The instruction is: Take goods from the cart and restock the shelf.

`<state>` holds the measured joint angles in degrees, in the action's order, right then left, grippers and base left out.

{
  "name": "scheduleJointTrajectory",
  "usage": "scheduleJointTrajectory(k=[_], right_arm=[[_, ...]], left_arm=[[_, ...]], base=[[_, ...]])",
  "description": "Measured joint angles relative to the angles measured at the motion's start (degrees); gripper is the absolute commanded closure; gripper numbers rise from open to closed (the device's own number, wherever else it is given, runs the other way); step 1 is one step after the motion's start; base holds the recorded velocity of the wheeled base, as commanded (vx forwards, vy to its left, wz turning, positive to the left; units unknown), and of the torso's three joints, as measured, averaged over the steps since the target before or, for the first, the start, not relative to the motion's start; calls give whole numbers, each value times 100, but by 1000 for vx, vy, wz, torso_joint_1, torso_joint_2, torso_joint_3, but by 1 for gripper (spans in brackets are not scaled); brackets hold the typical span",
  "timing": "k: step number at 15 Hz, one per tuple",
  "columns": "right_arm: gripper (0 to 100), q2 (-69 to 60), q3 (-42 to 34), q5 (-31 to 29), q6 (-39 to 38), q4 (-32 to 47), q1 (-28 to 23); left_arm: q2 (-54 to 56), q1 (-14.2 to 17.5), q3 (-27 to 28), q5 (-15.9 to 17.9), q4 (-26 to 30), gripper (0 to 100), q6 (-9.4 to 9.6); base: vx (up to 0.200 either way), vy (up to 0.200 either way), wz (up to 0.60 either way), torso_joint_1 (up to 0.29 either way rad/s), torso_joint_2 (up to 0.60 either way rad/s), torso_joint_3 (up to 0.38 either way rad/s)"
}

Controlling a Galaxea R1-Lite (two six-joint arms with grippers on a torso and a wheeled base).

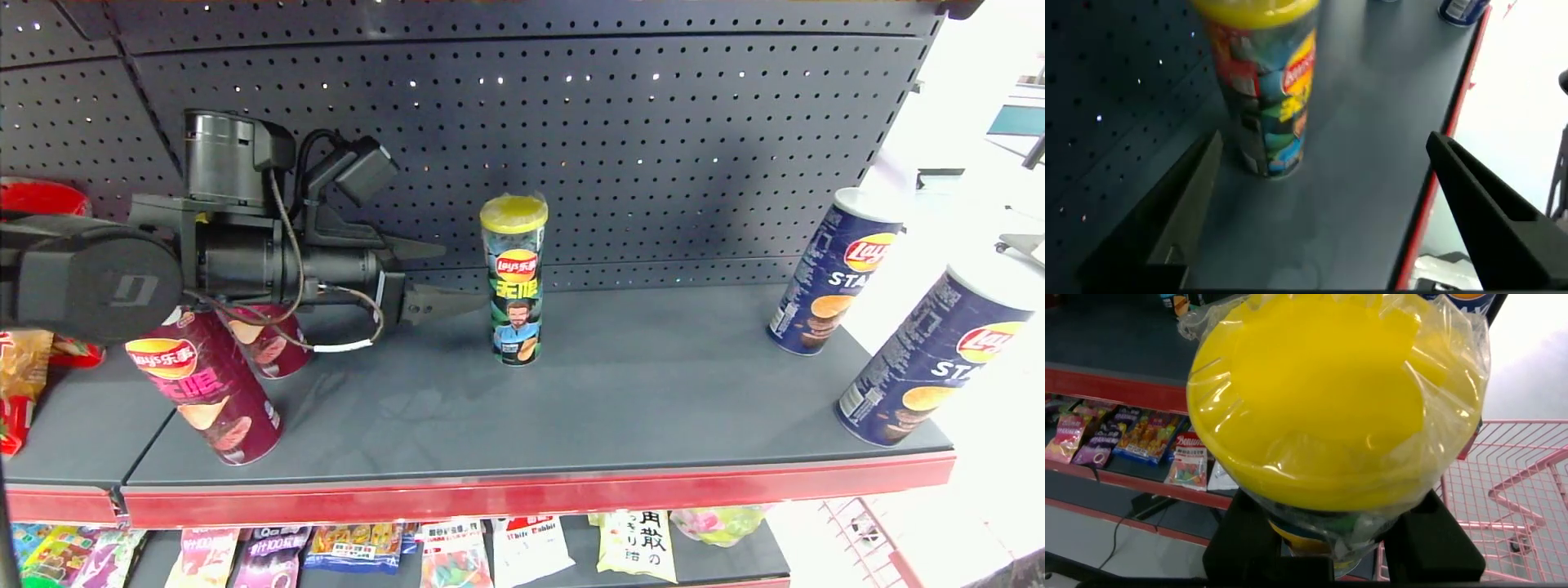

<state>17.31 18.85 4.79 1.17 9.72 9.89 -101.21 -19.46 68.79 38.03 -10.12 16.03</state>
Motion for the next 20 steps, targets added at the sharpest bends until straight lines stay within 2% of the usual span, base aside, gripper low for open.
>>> scheduleJointTrajectory(k=[5, 11, 20], right_arm=[[100, -6, -5, 0, 2, 2, 2], [100, 22, -5, -9, 2, 2, 2], [100, 82, 4, -50, 2, 5, -16]], left_arm=[[-592, 13, 736, 129, -33, 0, -18], [-1059, 157, 1147, 156, -30, 0, -29], [-1674, 63, 1833, 592, -228, 0, -73]], base=[[0, 0, 0, 0, 0, 0], [0, 0, 0, 0, 0, 0], [0, 0, 0, 0, 0, 0]])
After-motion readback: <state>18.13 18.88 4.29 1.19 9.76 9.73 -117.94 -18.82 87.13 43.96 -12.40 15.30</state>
